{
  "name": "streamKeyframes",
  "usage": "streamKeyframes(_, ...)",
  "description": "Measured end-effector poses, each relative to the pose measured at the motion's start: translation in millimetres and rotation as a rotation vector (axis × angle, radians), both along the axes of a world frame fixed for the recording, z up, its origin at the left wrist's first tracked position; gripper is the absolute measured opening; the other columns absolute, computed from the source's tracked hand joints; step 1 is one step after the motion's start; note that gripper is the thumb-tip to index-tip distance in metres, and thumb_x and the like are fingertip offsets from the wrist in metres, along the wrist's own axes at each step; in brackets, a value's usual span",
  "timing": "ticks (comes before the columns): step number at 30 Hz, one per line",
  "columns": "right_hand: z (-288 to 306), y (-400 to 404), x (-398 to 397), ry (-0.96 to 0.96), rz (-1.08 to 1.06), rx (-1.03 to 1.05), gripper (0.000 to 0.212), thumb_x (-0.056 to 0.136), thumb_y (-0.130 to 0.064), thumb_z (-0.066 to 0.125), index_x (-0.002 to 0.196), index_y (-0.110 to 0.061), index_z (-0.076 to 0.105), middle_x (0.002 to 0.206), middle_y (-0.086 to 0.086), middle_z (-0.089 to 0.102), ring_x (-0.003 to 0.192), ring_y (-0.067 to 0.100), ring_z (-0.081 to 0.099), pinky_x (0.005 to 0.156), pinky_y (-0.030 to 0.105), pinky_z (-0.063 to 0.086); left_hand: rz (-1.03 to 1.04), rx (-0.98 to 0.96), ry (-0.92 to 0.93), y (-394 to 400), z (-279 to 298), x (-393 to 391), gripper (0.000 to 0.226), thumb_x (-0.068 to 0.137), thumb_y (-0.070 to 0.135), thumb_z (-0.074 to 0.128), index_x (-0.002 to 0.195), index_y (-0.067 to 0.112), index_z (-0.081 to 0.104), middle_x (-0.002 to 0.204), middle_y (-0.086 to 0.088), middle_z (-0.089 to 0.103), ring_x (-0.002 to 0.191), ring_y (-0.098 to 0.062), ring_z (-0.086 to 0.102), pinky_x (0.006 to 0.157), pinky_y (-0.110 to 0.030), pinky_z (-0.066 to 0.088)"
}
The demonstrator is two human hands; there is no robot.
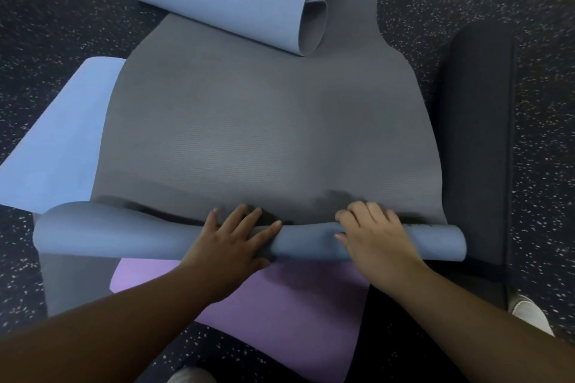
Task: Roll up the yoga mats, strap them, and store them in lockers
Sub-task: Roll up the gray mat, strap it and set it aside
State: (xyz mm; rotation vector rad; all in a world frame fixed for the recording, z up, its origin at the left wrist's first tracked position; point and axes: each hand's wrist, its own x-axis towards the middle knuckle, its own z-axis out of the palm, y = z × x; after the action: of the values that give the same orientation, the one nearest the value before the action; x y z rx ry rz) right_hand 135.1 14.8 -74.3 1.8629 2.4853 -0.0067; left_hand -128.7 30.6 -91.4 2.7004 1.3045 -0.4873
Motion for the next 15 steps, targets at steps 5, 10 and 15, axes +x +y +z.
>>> streamKeyframes(5, -14, -26, 2, -0.102, 0.152, -0.006, 0.061, 0.08, -0.034, 0.057, 0.127, 0.004, 0.048, 0.131, 0.018, 0.055, 0.116, 0.034, 0.047, 0.096, 0.051, 0.032, 0.017, -0.027, 0.008, 7, -6, 2, 0.068, 0.094, 0.062, 0.002, 0.14, 0.027, 0.038, 0.139, -0.016, 0.051, 0.128, -0.038, 0.048, 0.09, -0.068, 0.039)
streamKeyframes(10, -16, -18, 4, -0.08, 0.071, -0.145, 0.07, 0.073, -0.034, 0.067, 0.131, 0.001, 0.052, 0.13, 0.017, 0.059, 0.122, 0.031, 0.056, 0.103, 0.058, 0.029, -0.039, -0.042, 0.081, 21, -1, 5, 0.092, 0.067, 0.068, -0.039, 0.147, 0.037, -0.007, 0.155, -0.01, -0.013, 0.141, -0.029, -0.016, 0.108, -0.067, 0.007)
streamKeyframes(15, -5, 7, 7, -0.077, 0.081, -0.233, 0.055, 0.078, -0.042, 0.044, 0.105, -0.004, 0.072, 0.101, 0.008, 0.073, 0.098, 0.024, 0.069, 0.079, 0.048, 0.054, -0.015, 0.04, -0.044, 27, 10, 9, 0.061, 0.091, 0.052, 0.026, 0.121, 0.018, 0.067, 0.131, -0.012, 0.06, 0.118, -0.03, 0.059, 0.088, -0.06, 0.046)
